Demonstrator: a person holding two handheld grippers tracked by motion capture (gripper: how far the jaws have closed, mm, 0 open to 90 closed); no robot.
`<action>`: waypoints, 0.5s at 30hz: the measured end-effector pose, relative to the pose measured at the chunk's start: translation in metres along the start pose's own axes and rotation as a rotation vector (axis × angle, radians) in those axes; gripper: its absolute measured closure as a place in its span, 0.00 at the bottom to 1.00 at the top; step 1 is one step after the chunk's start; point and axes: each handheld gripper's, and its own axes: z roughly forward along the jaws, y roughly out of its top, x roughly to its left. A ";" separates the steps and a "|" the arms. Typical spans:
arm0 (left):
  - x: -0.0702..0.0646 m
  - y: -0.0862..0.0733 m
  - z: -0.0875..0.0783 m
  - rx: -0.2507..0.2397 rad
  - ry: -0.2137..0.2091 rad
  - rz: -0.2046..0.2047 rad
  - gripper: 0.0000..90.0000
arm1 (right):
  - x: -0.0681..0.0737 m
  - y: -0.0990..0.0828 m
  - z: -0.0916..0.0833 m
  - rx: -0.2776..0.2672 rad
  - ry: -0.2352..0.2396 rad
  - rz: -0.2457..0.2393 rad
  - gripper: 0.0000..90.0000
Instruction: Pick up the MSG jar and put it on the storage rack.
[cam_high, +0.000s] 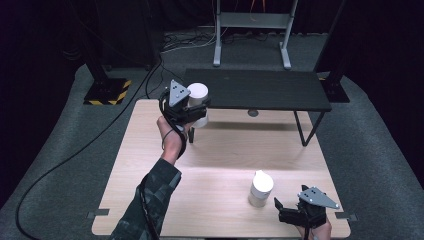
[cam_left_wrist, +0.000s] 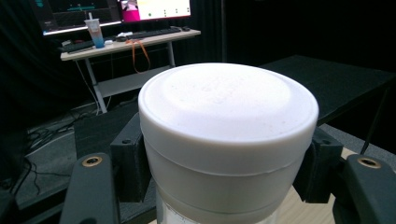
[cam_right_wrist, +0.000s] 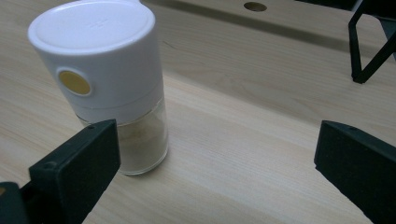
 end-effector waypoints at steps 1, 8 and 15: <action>0.000 0.001 0.000 -0.002 0.000 0.001 0.38 | 0.000 0.000 0.000 0.001 0.000 -0.001 0.00; 0.000 0.007 0.004 -0.003 -0.002 0.011 0.38 | -0.001 0.001 0.001 0.006 0.002 -0.002 0.00; 0.002 0.014 0.011 0.003 0.008 0.016 0.38 | -0.002 0.002 0.002 0.012 0.004 -0.005 0.00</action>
